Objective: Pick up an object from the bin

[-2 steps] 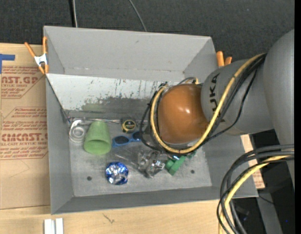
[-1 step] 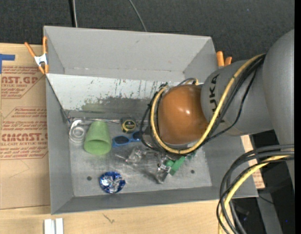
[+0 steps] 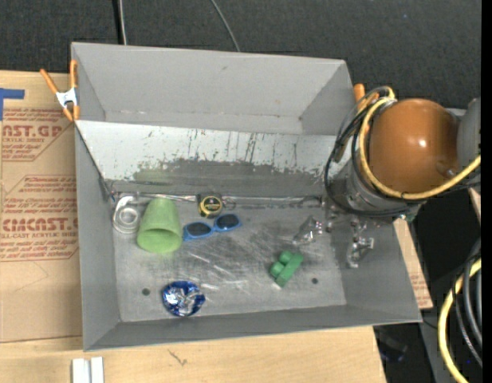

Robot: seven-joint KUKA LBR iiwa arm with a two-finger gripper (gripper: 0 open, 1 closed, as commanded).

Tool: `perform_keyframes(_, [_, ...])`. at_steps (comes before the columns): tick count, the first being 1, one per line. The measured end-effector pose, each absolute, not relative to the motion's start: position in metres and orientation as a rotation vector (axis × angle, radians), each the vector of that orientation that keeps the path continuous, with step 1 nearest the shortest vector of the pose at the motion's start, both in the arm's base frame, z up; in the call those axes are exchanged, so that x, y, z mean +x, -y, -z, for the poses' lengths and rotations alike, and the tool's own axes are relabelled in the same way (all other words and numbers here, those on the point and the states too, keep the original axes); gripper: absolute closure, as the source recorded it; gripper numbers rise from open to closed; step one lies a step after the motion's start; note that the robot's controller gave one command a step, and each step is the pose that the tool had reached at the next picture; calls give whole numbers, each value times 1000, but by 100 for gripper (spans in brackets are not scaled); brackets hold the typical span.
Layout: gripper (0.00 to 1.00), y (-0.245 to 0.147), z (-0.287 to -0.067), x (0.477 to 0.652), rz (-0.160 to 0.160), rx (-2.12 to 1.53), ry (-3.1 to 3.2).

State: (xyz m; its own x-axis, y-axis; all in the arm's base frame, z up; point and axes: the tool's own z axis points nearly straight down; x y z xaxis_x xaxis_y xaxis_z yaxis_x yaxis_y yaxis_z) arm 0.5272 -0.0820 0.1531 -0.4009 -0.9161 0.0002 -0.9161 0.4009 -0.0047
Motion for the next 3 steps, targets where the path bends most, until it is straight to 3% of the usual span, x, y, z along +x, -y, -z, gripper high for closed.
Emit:
perform_keyframes(1, [0,24,-96,504,-11,-1892,-2509])
perform_keyframes(2, [100,26,-98,506,-5,-1885,-2512])
perform_keyframes(3, [100,36,-149,494,2,-1913,-2487])
